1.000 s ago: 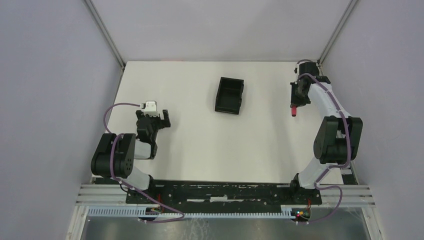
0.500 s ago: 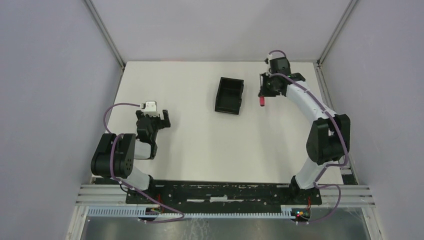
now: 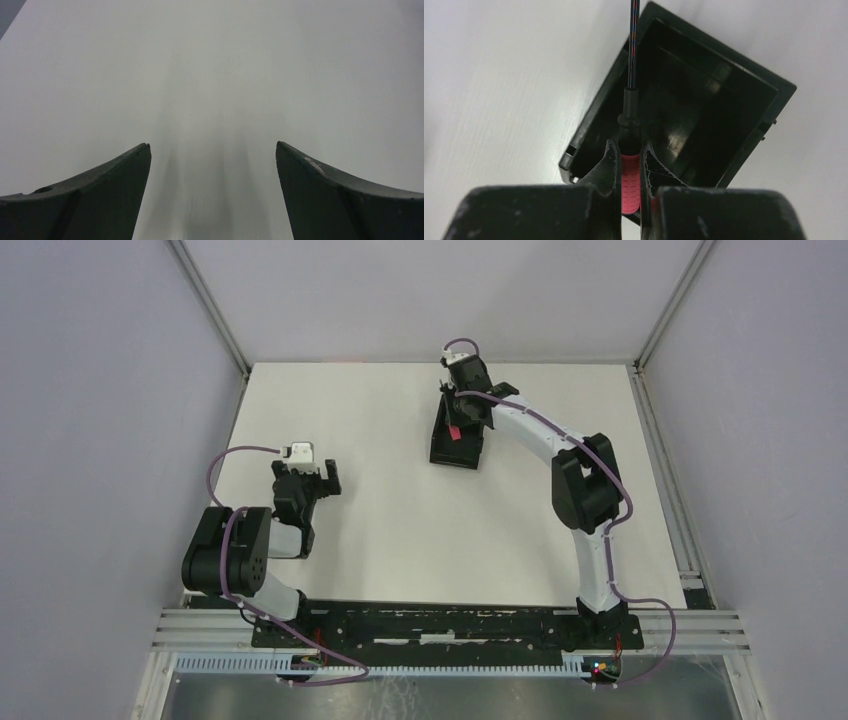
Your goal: Put the screwdriver in the bin
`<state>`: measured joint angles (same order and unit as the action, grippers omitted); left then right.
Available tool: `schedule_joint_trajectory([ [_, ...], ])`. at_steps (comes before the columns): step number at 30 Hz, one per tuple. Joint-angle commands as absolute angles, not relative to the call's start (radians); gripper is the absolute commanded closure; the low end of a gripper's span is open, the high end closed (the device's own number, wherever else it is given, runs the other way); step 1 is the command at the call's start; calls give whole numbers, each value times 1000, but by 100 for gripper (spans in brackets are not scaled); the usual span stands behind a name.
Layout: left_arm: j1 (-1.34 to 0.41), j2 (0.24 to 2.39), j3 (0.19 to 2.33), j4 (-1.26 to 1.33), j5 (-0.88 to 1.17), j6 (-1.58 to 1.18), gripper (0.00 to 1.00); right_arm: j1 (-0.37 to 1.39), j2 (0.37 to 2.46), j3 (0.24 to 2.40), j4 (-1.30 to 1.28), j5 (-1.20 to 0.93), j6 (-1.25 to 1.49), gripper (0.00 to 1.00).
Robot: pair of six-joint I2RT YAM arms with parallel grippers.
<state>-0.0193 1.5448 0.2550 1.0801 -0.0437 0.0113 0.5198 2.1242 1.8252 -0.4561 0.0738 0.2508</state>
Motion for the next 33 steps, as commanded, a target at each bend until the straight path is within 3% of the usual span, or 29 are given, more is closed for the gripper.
schedule_joint_trajectory([
  [1, -20, 1526, 258, 1135, -51, -23, 0, 530, 2107, 1795, -476, 177, 211, 100],
  [11, -20, 1527, 258, 1135, -52, -23, 0, 543, 2072, 1670, -437, 203, 193, 100],
  [12, -20, 1526, 258, 1135, -51, -23, 0, 544, 2073, 1670, -437, 202, 194, 95],
  [15, -19, 1526, 258, 1135, -51, -23, 0, 546, 2071, 1678, -436, 188, 204, 64],
  [16, -20, 1526, 258, 1135, -51, -23, 0, 547, 2066, 1683, -436, 185, 207, 60],
  [25, -20, 1526, 258, 1135, -51, -23, 0, 551, 1930, 1749, -425, 225, 208, 48],
  [27, -20, 1526, 258, 1135, -52, -23, 0, 548, 1878, 1745, -418, 230, 190, 34],
  [28, -20, 1526, 258, 1136, -51, -23, 0, 548, 1851, 1736, -410, 233, 181, 12],
  [29, -20, 1526, 258, 1135, -51, -23, 0, 547, 1816, 1714, -396, 239, 166, 2],
  [33, -19, 1526, 258, 1135, -50, -23, 0, 527, 1635, 1529, -288, 282, 117, 2],
])
